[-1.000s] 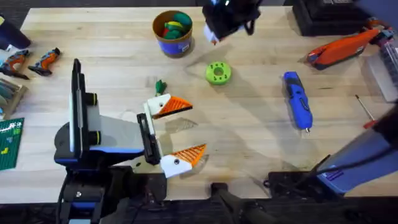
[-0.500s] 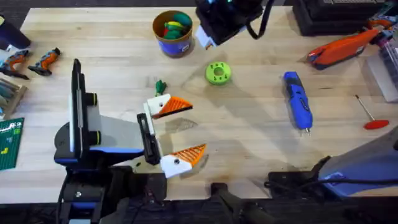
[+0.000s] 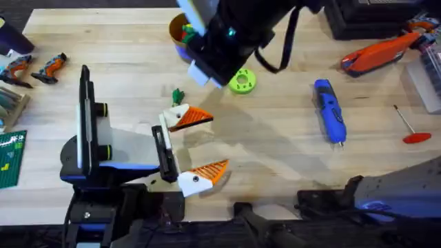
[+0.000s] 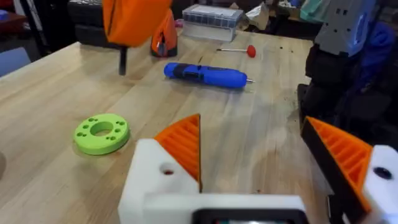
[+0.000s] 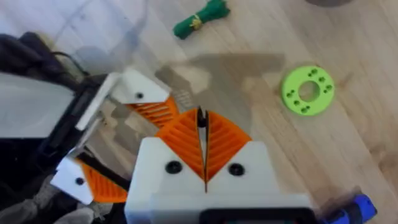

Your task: Pick up the gripper from the table and insert it into the empty holder that is missing its gripper. Then pick up a screw, insert it into the mounting hole, and use the screwdriver to tighten it. Finally, clean up the table by picking up the vegetable and placing it into the bucket.

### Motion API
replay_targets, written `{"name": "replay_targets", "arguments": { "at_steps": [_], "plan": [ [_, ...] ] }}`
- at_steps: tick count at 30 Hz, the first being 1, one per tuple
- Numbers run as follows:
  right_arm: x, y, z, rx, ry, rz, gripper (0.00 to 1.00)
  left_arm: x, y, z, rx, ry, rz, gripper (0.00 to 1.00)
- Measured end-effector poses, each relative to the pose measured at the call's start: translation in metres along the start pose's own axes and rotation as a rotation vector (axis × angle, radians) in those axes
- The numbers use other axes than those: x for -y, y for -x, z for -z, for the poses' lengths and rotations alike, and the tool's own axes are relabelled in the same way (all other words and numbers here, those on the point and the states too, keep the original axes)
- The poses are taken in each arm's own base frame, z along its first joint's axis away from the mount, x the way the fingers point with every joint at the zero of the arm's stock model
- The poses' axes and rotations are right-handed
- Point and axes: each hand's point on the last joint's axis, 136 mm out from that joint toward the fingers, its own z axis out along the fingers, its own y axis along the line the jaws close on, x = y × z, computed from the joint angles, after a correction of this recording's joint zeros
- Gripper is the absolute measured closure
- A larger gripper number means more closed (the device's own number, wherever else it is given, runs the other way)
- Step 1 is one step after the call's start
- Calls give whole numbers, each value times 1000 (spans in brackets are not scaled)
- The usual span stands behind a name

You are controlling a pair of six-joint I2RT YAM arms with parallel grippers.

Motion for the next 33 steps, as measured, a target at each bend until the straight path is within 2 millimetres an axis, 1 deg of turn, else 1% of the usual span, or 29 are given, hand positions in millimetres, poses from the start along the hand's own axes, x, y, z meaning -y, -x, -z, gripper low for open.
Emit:
{"name": "replay_targets", "arguments": {
  "at_steps": [3, 4, 7, 11, 14, 18, 27, 33],
  "plan": [
    [-15, 0, 0, 1, 32, 38, 995, 0, 0, 0, 0, 0, 0, 15],
    [-30, 0, 1, 4, 67, 75, 995, 0, 0, 0, 0, 0, 0, 15],
    [-41, 1, 1, 11, 91, 103, 995, 0, 0, 0, 0, 0, 0, 15],
    [-51, 1, 1, 15, 108, 128, 995, 0, 0, 0, 0, 0, 0, 14],
    [-55, -1, 0, 10, 118, 139, 995, 0, 0, 0, 0, 0, 0, 14],
    [-56, -2, -2, 5, 121, 148, 995, 0, 0, 0, 0, 0, 0, 15],
    [-56, -14, -15, -42, 122, 152, 995, 0, 0, 0, 0, 0, 0, 15],
    [-63, -4, -15, 7, 130, 181, 995, 0, 0, 0, 0, 0, 0, 15]
  ]
}}
